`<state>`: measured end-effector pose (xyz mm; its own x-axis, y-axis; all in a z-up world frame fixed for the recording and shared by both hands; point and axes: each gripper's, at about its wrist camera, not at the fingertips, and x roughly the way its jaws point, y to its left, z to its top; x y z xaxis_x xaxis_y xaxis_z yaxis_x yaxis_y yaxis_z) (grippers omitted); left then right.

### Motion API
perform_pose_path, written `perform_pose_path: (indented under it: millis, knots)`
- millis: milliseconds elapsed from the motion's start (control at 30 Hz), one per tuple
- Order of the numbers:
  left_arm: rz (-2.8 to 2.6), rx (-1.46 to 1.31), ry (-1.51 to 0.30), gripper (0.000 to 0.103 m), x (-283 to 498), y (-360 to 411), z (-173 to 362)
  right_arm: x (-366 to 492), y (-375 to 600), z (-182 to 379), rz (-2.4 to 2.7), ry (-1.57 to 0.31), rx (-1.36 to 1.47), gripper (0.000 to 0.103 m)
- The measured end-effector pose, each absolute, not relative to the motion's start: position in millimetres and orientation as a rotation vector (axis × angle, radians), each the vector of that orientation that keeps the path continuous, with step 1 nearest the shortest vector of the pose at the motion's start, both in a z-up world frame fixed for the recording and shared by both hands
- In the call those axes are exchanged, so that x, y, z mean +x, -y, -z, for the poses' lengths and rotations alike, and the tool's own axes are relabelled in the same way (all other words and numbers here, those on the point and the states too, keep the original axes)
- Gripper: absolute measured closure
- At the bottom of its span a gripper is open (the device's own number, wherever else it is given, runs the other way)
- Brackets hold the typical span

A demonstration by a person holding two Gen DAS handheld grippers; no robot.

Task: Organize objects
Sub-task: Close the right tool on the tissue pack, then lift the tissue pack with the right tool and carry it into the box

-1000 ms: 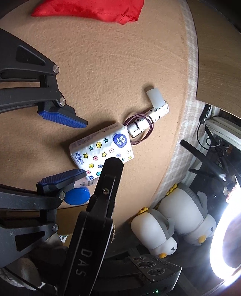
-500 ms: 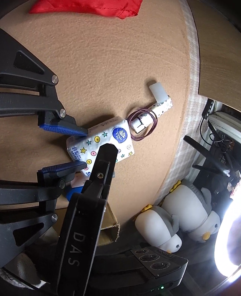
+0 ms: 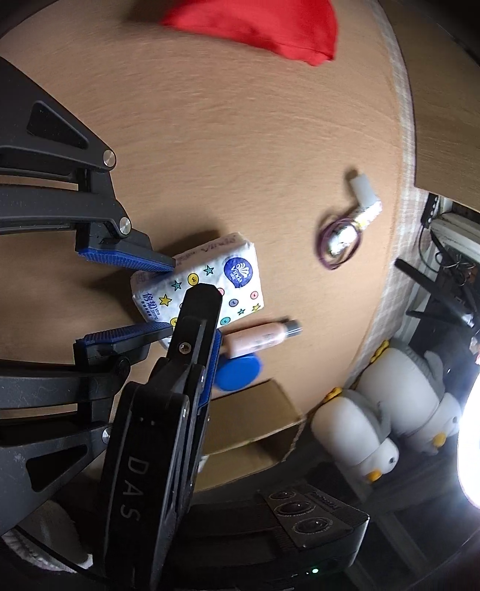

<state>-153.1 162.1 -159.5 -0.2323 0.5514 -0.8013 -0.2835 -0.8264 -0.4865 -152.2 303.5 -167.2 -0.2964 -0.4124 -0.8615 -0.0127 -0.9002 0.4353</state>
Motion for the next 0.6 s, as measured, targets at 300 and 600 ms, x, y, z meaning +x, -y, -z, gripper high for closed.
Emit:
perform_pose_path:
  millis: [300, 600]
  knots:
    - [-2.065, -1.498, 0.253, 0.072, -104, -160, 158, -100, -298, 166, 2.311, 0.54, 1.674, 0.064]
    - [-2.033, -1.474, 0.201, 0.073, -71, -169, 153, -58, -305, 167, 2.345, 0.593, 1.67, 0.064]
